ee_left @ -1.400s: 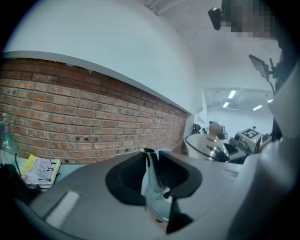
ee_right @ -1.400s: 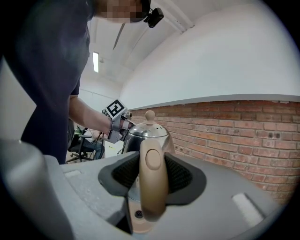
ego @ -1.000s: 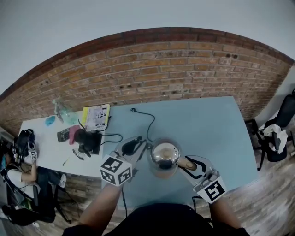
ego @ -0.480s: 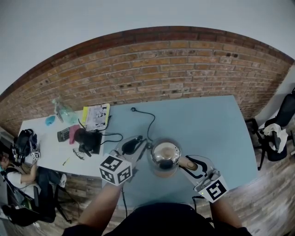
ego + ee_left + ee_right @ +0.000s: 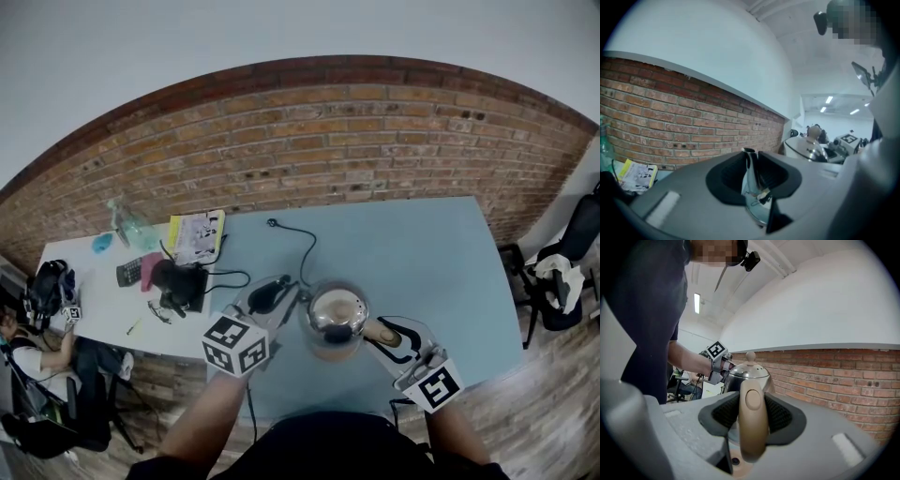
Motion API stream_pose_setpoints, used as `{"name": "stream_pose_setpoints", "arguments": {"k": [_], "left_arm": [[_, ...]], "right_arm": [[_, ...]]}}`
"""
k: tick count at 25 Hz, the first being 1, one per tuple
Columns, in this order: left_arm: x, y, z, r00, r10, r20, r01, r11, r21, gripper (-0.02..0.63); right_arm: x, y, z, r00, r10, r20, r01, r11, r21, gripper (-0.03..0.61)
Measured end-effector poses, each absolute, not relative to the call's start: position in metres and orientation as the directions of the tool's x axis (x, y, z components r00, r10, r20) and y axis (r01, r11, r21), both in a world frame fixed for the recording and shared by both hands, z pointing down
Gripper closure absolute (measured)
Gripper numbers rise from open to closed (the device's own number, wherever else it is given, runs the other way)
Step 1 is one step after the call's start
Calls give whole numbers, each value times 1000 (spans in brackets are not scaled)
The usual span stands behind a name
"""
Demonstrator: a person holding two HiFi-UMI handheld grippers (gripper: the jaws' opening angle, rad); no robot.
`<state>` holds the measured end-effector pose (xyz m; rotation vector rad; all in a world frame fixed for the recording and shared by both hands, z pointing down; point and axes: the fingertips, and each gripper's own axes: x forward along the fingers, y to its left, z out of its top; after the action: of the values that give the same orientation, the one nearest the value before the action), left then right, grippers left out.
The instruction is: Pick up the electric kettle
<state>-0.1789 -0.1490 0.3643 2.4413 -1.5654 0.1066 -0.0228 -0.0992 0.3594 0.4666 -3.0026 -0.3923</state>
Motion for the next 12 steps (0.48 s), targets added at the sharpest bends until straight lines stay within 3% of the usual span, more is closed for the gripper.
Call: {"name": "stream_pose_setpoints", "arguments": {"k": [12], "left_arm": [[-174, -150, 367, 436, -881, 181, -896, -408, 174, 531]], "right_arm": [[-20, -95, 360, -945, -326, 29, -306, 911, 276, 417]]}}
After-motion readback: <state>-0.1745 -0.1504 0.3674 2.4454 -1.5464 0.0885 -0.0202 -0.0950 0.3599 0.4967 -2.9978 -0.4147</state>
